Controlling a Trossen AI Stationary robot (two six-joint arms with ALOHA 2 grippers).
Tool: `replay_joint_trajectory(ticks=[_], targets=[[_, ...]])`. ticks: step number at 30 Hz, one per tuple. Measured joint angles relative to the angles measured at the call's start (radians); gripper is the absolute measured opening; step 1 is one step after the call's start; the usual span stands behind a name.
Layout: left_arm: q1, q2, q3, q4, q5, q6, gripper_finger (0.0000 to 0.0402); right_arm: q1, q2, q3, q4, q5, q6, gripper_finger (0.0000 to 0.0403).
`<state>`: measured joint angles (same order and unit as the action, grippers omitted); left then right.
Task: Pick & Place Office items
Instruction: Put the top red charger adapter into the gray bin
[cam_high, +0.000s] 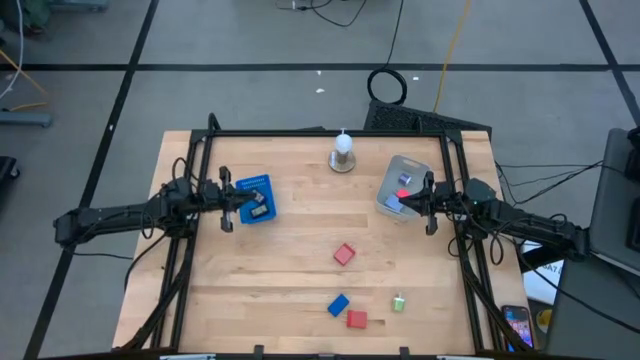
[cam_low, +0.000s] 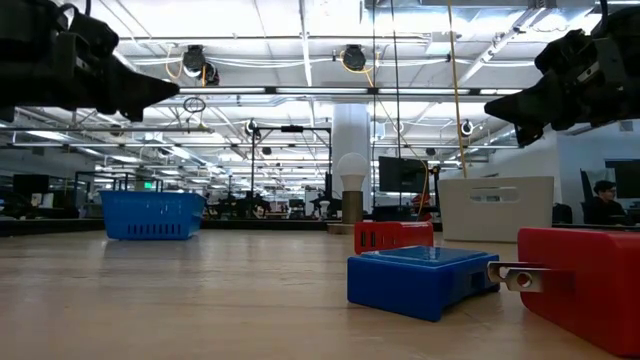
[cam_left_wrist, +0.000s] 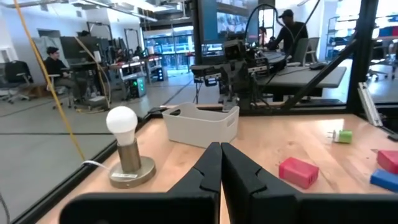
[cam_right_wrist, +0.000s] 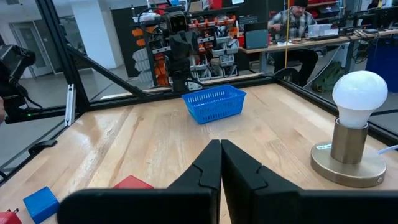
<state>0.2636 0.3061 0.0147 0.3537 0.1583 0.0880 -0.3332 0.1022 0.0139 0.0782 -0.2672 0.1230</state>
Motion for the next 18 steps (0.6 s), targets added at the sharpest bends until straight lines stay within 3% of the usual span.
replay_joint_trajectory(ticks=[10,18], targets=[[0.000,0.000,0.000,-0.053,-0.009,-0.013,0.0002,0.001,0.007,0.000,-0.004,-0.036,-0.034,0.0000],[0.000,0.002,0.000,-0.066,-0.009,-0.023,0.0004,0.001,0.078,0.042,0.094,-0.049,-0.058,0.0000]])
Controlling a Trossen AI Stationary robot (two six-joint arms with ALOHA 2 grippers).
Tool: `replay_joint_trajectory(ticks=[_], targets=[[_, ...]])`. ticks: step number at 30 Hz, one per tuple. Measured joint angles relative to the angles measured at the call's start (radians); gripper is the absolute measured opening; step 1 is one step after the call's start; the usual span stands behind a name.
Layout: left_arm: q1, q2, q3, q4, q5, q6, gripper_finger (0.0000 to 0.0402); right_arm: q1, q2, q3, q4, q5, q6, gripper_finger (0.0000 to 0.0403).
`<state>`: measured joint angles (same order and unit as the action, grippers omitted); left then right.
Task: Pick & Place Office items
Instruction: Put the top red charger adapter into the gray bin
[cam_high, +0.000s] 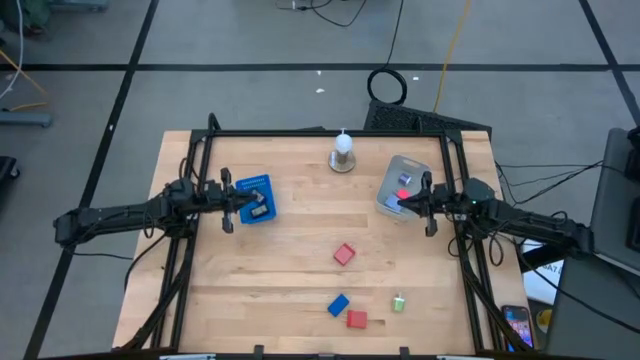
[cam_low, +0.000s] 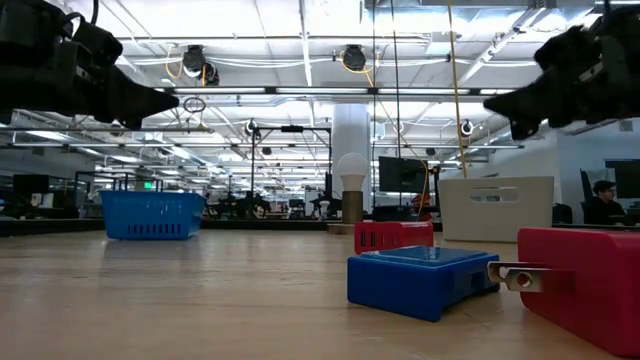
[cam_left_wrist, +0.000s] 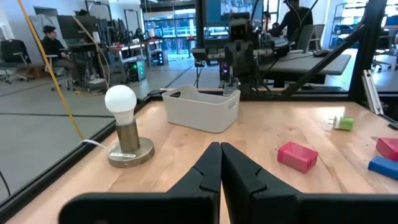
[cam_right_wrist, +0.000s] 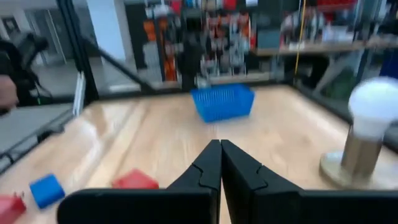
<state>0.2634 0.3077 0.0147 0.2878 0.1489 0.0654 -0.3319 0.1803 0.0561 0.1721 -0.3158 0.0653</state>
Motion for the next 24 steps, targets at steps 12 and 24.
replay_joint_trajectory(ticks=[12,24], targets=[[0.000,0.000,0.001,0.005,-0.027,-0.018,0.0007,0.030,0.533,0.258,0.003,0.006,-0.051,0.0002],[0.000,0.000,0.002,0.036,-0.027,-0.043,0.0012,0.317,0.992,0.552,-0.077,0.170,-0.217,0.0170]])
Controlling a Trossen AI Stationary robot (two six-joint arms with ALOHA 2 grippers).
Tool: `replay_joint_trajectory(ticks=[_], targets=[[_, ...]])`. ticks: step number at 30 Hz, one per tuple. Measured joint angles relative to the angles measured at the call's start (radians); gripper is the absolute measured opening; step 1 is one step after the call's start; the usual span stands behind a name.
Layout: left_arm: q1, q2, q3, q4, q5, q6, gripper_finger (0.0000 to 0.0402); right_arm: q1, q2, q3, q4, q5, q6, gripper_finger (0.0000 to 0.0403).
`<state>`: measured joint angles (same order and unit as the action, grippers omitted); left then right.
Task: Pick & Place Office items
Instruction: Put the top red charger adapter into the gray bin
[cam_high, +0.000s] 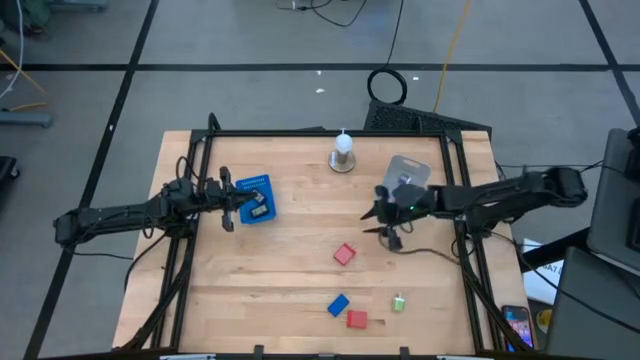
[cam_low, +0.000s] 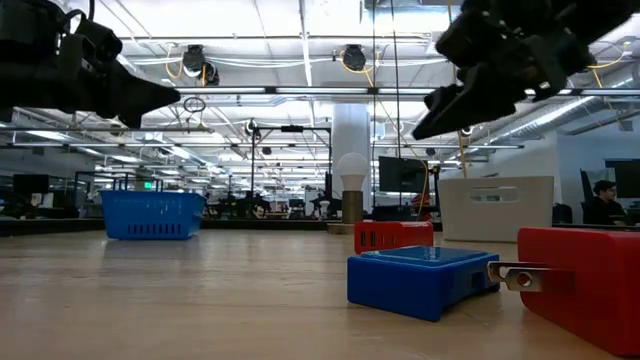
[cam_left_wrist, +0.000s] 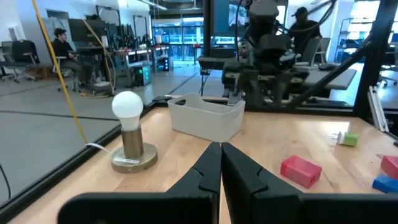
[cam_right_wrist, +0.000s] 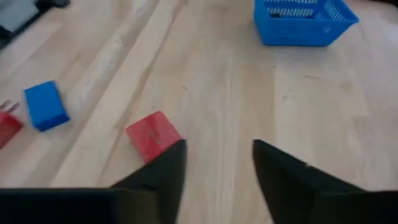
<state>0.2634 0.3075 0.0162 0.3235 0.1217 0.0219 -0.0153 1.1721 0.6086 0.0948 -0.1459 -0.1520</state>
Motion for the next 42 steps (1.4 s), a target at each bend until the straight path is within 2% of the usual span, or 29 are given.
replay_joint_trajectory(ticks=[5,10,16,21,24,31,38,42], targets=[[0.000,0.000,0.000,0.018,0.031,-0.011,0.0004,0.071,0.147,0.151,-0.100,0.054,0.028,0.0261],[0.000,0.000,0.000,0.025,0.062,-0.017,0.0017,0.113,0.303,0.268,-0.161,0.041,-0.088,0.0295],[0.000,0.000,0.000,0.026,0.082,-0.048,0.0018,0.143,0.412,0.321,-0.159,0.026,-0.245,0.0302],[0.000,0.000,0.000,0.026,0.126,-0.031,0.0004,0.141,0.463,0.333,-0.122,-0.161,-0.300,0.0302],[0.000,0.000,0.000,0.026,0.139,-0.030,0.0006,0.148,0.507,0.332,-0.071,-0.198,-0.325,0.0302],[0.000,0.000,0.000,0.038,0.139,-0.027,0.0019,0.117,0.587,0.331,-0.064,-0.162,-0.310,0.0302],[0.000,0.000,0.000,0.049,0.139,-0.025,0.0002,0.099,0.595,0.331,-0.071,-0.170,-0.279,0.0302],[0.000,0.000,0.000,0.049,0.139,-0.020,0.0012,0.109,0.595,0.331,-0.069,-0.170,-0.284,0.0302]])
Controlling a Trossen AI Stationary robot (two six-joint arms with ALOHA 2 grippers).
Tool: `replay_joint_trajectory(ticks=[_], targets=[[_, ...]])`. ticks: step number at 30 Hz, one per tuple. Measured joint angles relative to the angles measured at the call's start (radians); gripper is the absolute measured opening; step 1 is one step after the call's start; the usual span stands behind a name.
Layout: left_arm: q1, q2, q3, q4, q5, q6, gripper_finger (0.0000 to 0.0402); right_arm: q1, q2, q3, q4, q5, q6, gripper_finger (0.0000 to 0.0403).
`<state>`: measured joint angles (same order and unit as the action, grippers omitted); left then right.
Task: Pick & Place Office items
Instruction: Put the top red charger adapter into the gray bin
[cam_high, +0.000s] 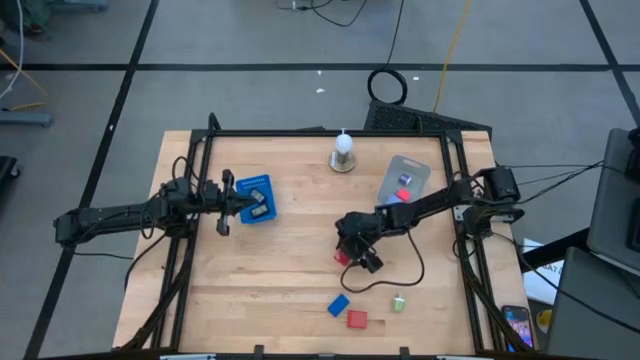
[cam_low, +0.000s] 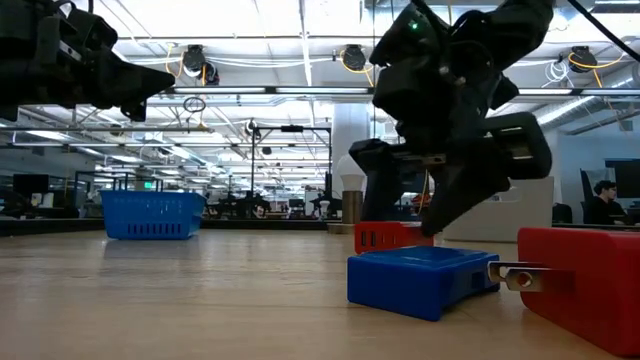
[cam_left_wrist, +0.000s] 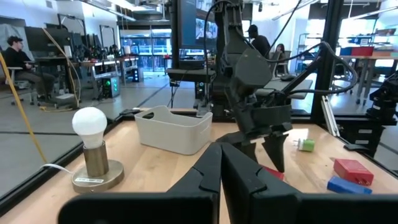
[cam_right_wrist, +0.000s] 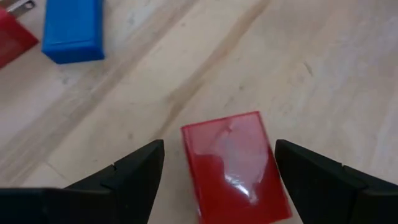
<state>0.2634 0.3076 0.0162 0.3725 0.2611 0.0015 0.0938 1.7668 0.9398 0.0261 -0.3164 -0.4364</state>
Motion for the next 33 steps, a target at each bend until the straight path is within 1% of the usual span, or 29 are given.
replay_joint_trajectory(ticks=[3,6,10,13,16,19,21,24,26,31,33], targets=[[0.000,0.000,0.000,0.000,0.000,0.001,0.0021,0.001,0.000,0.000,0.003,-0.001,0.002,0.0300],[0.000,0.000,0.000,0.000,0.000,0.001,0.0023,-0.002,0.012,0.000,-0.003,0.000,0.008,0.0289],[0.000,0.000,0.000,0.000,0.000,0.003,0.0023,0.000,0.036,-0.001,-0.009,-0.002,0.006,0.0269],[0.000,0.000,0.000,-0.002,0.000,0.003,0.0024,0.000,0.065,0.003,0.026,-0.010,0.004,0.0255],[0.000,0.000,0.000,-0.003,0.000,0.003,0.0024,-0.001,0.063,0.002,0.022,-0.030,0.000,0.0236],[0.000,0.000,0.000,-0.004,-0.001,0.003,0.0024,-0.001,0.060,0.001,0.024,-0.048,-0.001,0.0205],[0.000,0.000,0.000,-0.005,0.000,0.003,0.0024,0.000,0.040,-0.002,0.019,-0.048,0.013,0.0203],[0.000,0.000,0.000,-0.004,0.000,-0.002,0.0024,0.001,-0.021,-0.002,0.027,-0.052,0.057,0.0203],[0.000,0.000,0.000,-0.004,0.000,-0.003,0.0024,0.006,-0.087,-0.002,0.027,-0.051,0.097,0.0203],[0.000,0.000,0.000,-0.004,-0.005,-0.003,0.0024,0.033,-0.304,-0.020,0.030,-0.048,0.197,0.0203],[0.000,0.000,0.000,-0.004,-0.023,-0.005,0.0024,0.039,-0.411,-0.043,0.023,-0.015,0.236,0.0203]])
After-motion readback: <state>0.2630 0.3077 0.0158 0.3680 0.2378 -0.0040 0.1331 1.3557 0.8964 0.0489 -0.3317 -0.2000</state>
